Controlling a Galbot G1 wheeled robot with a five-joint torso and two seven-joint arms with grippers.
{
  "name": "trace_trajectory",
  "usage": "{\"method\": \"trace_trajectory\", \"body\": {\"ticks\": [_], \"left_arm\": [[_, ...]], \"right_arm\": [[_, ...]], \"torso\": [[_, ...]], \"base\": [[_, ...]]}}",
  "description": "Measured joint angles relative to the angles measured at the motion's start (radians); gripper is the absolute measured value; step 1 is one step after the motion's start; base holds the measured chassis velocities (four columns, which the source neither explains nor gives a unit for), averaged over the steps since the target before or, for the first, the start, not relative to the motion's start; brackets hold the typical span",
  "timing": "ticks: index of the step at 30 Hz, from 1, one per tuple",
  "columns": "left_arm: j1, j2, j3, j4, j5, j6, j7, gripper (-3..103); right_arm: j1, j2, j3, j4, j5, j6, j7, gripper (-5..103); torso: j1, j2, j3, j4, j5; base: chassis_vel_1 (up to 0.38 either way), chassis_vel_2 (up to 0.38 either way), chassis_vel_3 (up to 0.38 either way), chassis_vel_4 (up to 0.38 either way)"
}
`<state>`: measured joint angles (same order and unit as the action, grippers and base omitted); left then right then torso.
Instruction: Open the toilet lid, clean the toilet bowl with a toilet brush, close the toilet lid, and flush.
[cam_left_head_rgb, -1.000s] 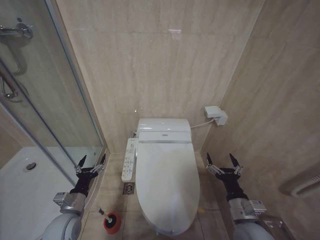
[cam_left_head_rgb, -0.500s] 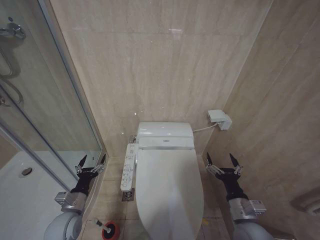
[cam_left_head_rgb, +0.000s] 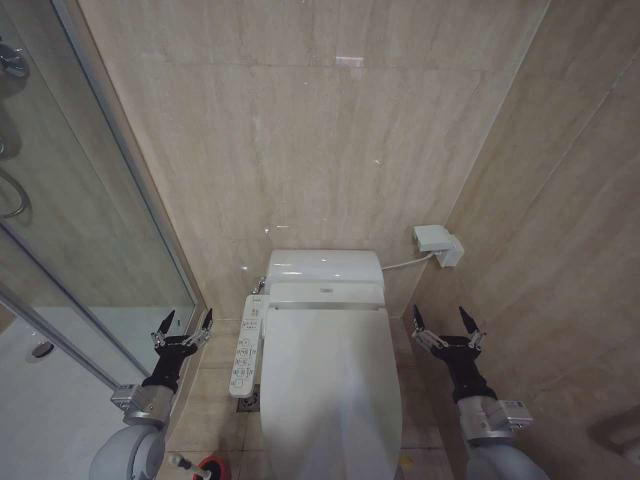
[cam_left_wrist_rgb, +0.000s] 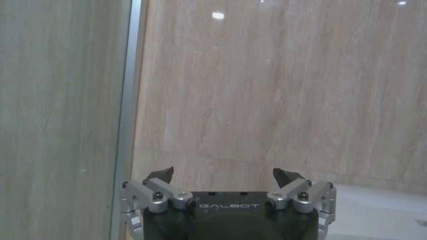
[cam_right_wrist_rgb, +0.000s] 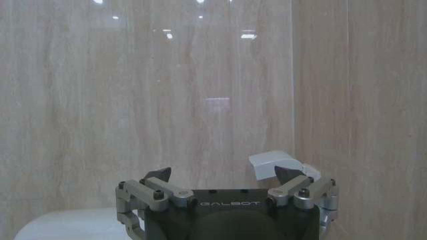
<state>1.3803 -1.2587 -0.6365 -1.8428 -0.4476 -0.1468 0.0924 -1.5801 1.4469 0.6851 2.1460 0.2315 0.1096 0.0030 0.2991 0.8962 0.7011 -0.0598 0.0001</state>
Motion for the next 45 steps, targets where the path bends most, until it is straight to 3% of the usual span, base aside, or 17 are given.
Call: {"method": "trace_trajectory", "body": {"ticks": [15, 17, 20, 29, 30, 36, 37, 43, 44, 45], "left_arm": [[0.009, 0.007, -0.007, -0.020, -0.002, -0.002, 0.000, 100], [0.007, 0.010, -0.009, -0.023, -0.007, 0.006, -0.005, 100], [0.001, 0.033, -0.018, -0.053, -0.038, 0.069, -0.037, 100], [-0.009, 0.050, -0.026, -0.060, -0.052, 0.076, -0.021, 100], [-0.009, 0.049, -0.026, -0.058, -0.053, 0.074, -0.018, 78], [-0.011, 0.050, -0.026, -0.045, -0.060, 0.064, -0.016, 78], [-0.014, 0.053, -0.026, -0.042, -0.062, 0.064, -0.017, 52], [-0.028, 0.077, -0.026, -0.022, -0.077, 0.064, -0.018, 52], [-0.035, 0.089, -0.024, -0.011, -0.082, 0.064, -0.018, 24], [-0.043, 0.101, -0.023, 0.000, -0.089, 0.065, -0.018, 24]], "right_arm": [[0.000, 0.000, 0.000, 0.000, 0.000, 0.000, 0.000, 100], [0.000, 0.000, 0.000, 0.000, 0.000, 0.000, 0.000, 100], [0.000, 0.000, 0.000, 0.000, 0.000, 0.000, 0.000, 100], [-0.001, 0.000, 0.000, 0.000, 0.000, 0.000, 0.000, 100], [-0.001, 0.000, 0.000, 0.000, 0.000, 0.000, 0.000, 100], [-0.001, 0.000, 0.000, 0.000, 0.000, 0.000, 0.000, 100], [-0.001, 0.000, 0.000, 0.000, 0.000, 0.000, 0.000, 100], [-0.001, 0.000, 0.000, 0.000, 0.000, 0.000, 0.000, 100], [-0.001, 0.000, 0.000, 0.000, 0.000, 0.000, 0.000, 100], [-0.001, 0.000, 0.000, 0.000, 0.000, 0.000, 0.000, 100]], "torso": [[0.000, 0.000, 0.000, 0.0000, -0.0001], [0.000, 0.000, 0.000, 0.0000, -0.0001], [0.000, 0.000, 0.000, -0.0001, 0.0000], [-0.001, 0.000, 0.000, 0.0000, -0.0002], [-0.001, 0.000, 0.000, 0.0000, -0.0001], [-0.001, 0.000, 0.000, 0.0000, -0.0001], [-0.001, 0.000, 0.000, 0.0000, -0.0002], [-0.001, 0.000, 0.000, 0.0000, -0.0002], [-0.001, 0.000, 0.000, 0.0001, -0.0002], [-0.001, 0.000, 0.000, 0.0000, -0.0002]], "base": [[-0.036, 0.024, 0.031, -0.030], [0.000, 0.000, 0.000, 0.000], [0.000, 0.000, 0.000, 0.000], [0.000, 0.000, 0.000, 0.000], [0.000, 0.000, 0.000, 0.000], [0.000, 0.000, 0.000, 0.000], [0.000, 0.000, 0.000, 0.000], [0.000, 0.000, 0.000, 0.000], [0.000, 0.000, 0.000, 0.000], [0.000, 0.000, 0.000, 0.000]]}}
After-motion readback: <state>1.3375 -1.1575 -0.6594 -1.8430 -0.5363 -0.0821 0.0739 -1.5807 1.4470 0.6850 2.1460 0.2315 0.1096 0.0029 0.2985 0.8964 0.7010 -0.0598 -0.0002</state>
